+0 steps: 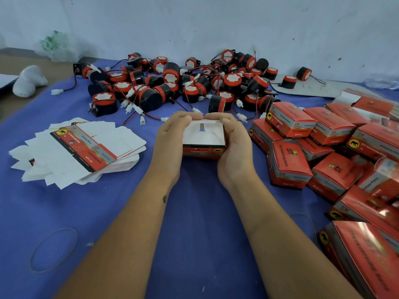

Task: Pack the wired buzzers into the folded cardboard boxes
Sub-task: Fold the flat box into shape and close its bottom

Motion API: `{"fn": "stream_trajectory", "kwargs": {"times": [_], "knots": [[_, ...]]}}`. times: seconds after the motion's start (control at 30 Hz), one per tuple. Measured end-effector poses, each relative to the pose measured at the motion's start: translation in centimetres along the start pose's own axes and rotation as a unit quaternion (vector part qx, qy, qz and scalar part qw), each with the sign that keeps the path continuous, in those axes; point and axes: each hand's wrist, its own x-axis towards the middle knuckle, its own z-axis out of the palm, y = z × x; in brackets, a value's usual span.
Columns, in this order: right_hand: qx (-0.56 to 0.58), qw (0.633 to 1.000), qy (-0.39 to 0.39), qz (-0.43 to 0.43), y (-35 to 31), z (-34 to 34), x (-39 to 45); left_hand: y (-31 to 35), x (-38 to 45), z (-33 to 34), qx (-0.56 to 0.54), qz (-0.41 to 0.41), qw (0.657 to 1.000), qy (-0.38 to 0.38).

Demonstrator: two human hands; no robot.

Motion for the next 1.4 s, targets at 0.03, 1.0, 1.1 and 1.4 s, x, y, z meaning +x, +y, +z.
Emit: {"fn": "stream_trajectory", "kwargs": {"times": [0.03,1.0,1.1,1.4], "knots": [[-0.013,1.0,-0.004,0.0,-0.1,0.0,0.0,0.0,0.0,0.0,0.012,0.009,1.0,0.001],[-0.221,0.967,0.116,-0.055,0.5,-0.4,0.0,-0.3,1.2,0.0,0.111,-0.062,0.991,0.046],[-0.25,0.961,0.092,-0.082,0.5,-0.3,0.0,-0.4,1.0,-0.6,0.122,-0.088,0.988,0.033],[-0.397,0.899,0.18,-0.036,1.1,-1.1,3.7,-1.4,2.6,-1.9,0.111,-0.036,0.965,0.235]]}}
